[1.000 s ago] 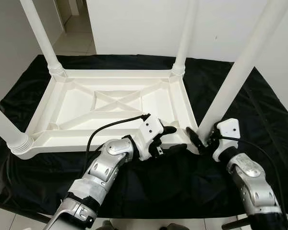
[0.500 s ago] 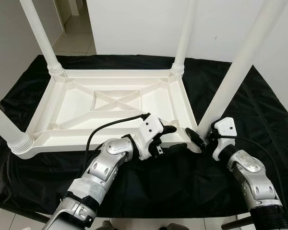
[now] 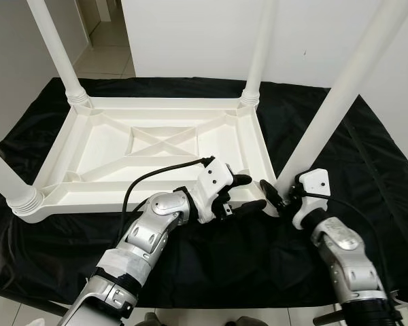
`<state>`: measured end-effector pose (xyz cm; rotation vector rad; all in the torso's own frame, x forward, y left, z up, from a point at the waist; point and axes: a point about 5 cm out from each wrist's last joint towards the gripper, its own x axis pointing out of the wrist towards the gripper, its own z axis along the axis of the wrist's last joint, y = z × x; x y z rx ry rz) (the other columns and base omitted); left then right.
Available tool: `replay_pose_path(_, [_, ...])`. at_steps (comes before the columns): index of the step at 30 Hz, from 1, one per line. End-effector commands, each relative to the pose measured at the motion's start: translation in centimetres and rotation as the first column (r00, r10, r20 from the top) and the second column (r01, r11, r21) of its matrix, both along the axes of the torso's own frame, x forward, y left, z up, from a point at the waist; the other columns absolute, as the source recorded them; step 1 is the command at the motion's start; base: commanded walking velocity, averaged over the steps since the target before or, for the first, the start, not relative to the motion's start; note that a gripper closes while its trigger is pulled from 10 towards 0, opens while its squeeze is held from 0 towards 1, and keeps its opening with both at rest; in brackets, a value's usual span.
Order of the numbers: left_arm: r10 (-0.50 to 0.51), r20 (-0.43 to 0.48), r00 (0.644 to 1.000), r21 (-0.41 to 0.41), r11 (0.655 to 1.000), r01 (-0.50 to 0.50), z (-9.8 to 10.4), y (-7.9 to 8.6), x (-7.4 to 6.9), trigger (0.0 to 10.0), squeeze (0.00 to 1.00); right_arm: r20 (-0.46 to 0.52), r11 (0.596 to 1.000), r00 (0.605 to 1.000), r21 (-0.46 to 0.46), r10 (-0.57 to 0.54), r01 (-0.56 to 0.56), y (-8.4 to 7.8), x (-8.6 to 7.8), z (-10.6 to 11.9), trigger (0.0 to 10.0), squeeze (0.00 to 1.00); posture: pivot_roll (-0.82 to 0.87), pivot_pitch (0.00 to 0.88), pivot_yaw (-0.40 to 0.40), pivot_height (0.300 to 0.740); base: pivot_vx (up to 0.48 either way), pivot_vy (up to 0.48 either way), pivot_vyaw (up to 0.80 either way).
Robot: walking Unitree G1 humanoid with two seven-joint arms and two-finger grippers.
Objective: Building children table
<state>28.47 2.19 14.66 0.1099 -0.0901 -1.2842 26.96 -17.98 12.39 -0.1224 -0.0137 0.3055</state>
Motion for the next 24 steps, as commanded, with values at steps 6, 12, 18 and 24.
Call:
replay_pose_path(6, [-0.023, 0.006, 1.000, 0.012, 1.000, 0.023, 0.0, 0.2, 0.2, 10.0, 0.00, 0.021, 0.986, 0.988, 0.071, -0.154, 0.152, 1.2, -0.7, 0.3, 10.0, 0.00, -0.05, 0.000, 0.009, 0.740, 0.000, 0.000, 0.00])
replay_pose_path(12, [-0.018, 0.007, 1.000, 0.012, 1.000, 0.018, 0.0, 0.4, 0.2, 10.0, 0.00, -0.027, 0.858, 0.874, 0.177, -0.486, 0.482, 2.4, -1.6, -0.1, 10.0, 0.00, -0.05, 0.000, 0.009, 0.740, 0.000, 0.000, 0.00])
replay_pose_path(18, [-0.014, 0.008, 1.000, 0.011, 1.000, 0.014, 0.0, 0.4, 0.2, 10.0, 0.00, -0.050, 0.812, 0.830, 0.183, -0.556, 0.554, 3.7, -1.9, -0.3, 10.0, 0.00, -0.05, 0.000, 0.006, 0.740, 0.000, 0.000, 0.00])
replay_pose_path(24, [-0.014, 0.007, 1.000, 0.011, 1.000, 0.014, 0.0, 0.4, 0.2, 10.0, 0.00, -0.044, 0.809, 0.826, 0.175, -0.563, 0.561, 3.6, -2.0, -0.1, 10.0, 0.00, -0.05, 0.000, 0.005, 0.740, 0.000, 0.000, 0.00])
